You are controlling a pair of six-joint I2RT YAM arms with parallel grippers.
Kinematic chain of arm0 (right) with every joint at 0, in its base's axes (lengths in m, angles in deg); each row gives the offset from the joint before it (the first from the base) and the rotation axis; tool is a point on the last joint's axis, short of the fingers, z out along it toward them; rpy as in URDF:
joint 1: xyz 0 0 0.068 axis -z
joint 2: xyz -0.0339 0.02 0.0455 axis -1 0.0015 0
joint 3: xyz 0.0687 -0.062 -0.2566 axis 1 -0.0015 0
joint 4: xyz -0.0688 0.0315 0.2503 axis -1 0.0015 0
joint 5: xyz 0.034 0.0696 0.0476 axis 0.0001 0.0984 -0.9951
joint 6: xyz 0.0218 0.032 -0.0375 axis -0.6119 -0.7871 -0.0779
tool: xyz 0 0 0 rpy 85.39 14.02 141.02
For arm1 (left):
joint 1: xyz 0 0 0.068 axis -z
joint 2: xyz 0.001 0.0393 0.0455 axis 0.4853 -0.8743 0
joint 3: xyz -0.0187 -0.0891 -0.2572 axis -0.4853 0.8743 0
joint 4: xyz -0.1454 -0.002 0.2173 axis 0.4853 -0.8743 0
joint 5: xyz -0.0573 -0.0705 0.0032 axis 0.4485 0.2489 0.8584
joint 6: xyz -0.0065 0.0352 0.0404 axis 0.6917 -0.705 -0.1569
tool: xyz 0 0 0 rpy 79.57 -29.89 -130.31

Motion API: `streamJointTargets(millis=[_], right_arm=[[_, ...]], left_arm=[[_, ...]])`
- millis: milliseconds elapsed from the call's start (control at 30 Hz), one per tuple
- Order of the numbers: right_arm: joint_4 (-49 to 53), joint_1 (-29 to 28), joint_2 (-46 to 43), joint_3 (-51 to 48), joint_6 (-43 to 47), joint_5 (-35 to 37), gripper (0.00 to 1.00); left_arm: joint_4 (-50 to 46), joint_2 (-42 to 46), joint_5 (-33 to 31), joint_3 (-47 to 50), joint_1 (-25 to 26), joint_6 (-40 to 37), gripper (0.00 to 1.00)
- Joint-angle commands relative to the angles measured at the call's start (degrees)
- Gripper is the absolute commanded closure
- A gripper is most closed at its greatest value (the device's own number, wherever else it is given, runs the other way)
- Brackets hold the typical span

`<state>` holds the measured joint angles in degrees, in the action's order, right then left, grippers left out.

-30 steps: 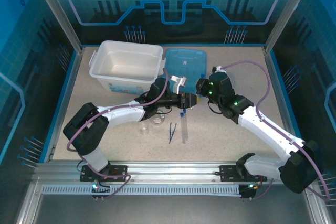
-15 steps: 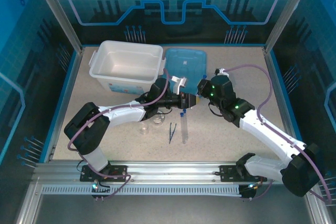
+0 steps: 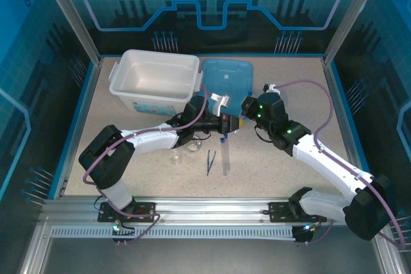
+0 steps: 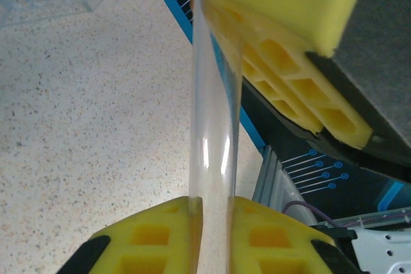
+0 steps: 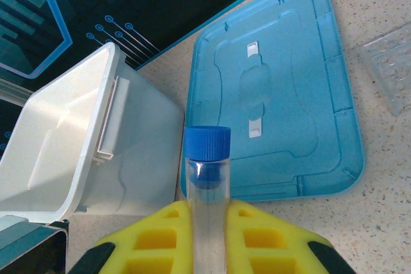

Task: Organize the chemistry lab equipment

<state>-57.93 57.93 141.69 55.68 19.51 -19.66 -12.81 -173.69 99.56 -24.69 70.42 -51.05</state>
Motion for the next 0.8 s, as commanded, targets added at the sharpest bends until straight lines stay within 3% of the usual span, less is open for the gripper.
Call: streamJointTargets(millis=[0, 133, 267, 367, 533, 700, 767], right_arm=[[-1.96, -0.75, -0.47, -0.26, -0.82, 0.67, 0.85], [-0.98, -0.69, -1.29, -0.26, -0.62, 0.39, 0.82], [1.35, 0.21, -3.59, 0.08, 0.38, -0.62, 0.58], [4.89, 2.83, -5.96, 1.29, 1.83, -4.52, 0.48], [13.56, 10.13, -6.81, 6.61, 7.37, -18.19, 0.41], [22.76, 17.10, -1.14, 13.03, 15.04, -37.59, 0.36], [24.80, 17.78, 1.05, 14.23, 17.24, -41.26, 0.35]], left_arm=[[-1.88, -0.13, 0.49, -1.47, 0.23, -1.20, 0.93], [-5.50, 0.55, -0.21, -2.73, 0.17, -3.99, 0.98], [-9.39, 1.57, -1.32, -3.74, -0.18, -7.61, 0.99], [-12.07, 2.48, -2.35, -3.92, -0.88, -10.62, 0.99], [-15.60, 4.02, -3.60, -3.46, -2.14, -15.71, 0.98], [-18.47, 5.47, -4.43, -3.00, -2.19, -21.54, 0.98], [-19.26, 5.66, -4.44, -3.00, -2.18, -23.22, 0.97]])
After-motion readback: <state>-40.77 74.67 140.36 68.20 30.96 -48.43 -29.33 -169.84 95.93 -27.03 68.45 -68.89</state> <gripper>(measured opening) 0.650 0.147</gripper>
